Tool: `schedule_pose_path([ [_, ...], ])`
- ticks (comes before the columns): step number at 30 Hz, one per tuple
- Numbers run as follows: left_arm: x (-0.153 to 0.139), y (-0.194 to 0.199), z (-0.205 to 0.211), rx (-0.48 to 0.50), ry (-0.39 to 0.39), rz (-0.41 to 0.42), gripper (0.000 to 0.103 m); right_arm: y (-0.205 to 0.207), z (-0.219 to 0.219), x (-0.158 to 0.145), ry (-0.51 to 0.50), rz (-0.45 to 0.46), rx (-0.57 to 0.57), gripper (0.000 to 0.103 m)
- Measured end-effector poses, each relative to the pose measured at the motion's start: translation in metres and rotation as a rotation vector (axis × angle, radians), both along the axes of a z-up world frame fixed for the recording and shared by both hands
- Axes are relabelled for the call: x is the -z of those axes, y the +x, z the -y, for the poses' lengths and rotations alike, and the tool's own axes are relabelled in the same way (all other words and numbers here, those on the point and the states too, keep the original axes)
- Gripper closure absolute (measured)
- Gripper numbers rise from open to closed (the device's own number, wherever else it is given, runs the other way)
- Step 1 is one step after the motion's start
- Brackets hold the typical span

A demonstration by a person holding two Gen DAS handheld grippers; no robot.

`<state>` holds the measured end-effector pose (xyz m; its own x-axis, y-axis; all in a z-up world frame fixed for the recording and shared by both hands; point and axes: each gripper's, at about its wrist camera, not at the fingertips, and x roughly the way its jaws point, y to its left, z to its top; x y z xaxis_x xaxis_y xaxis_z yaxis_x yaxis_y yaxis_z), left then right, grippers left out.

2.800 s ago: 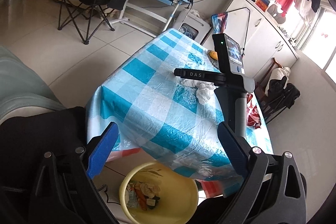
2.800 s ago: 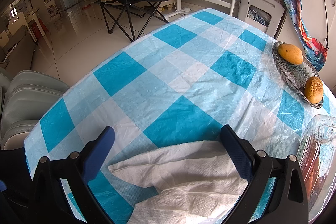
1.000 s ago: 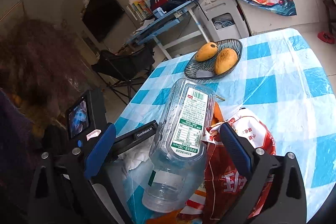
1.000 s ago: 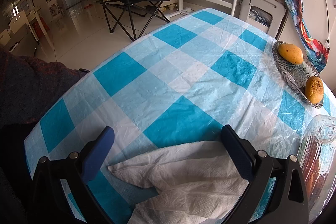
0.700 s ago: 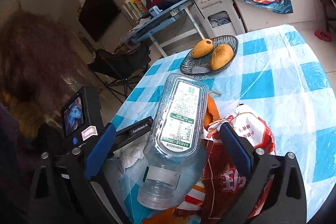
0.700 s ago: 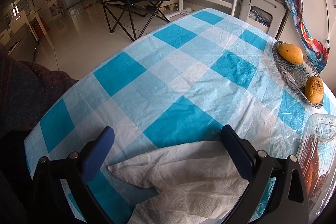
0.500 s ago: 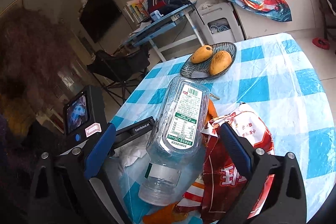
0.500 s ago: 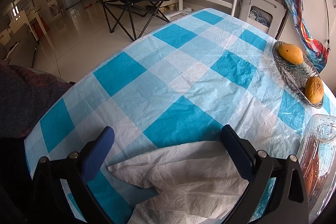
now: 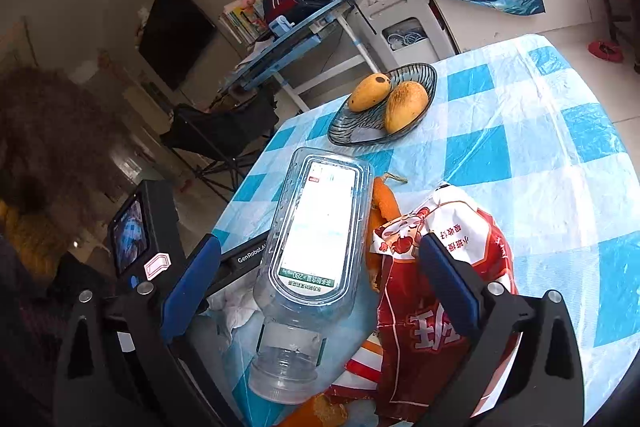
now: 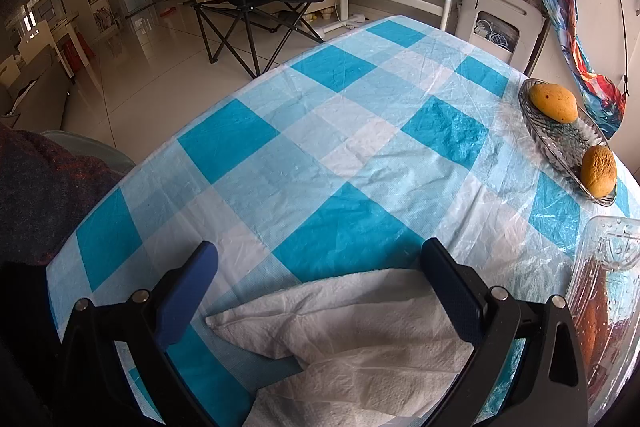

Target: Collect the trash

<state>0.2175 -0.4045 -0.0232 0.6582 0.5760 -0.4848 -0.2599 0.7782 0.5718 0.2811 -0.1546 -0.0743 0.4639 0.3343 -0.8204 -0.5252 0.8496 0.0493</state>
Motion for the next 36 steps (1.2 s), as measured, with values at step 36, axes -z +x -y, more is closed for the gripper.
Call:
schedule_pose_path([
  [36,-0.107,-0.159,-0.129,0.356,-0.443,0.123,0.007,0.002,0.0,0.001,0.0,0.0,-0.001,0.006],
])
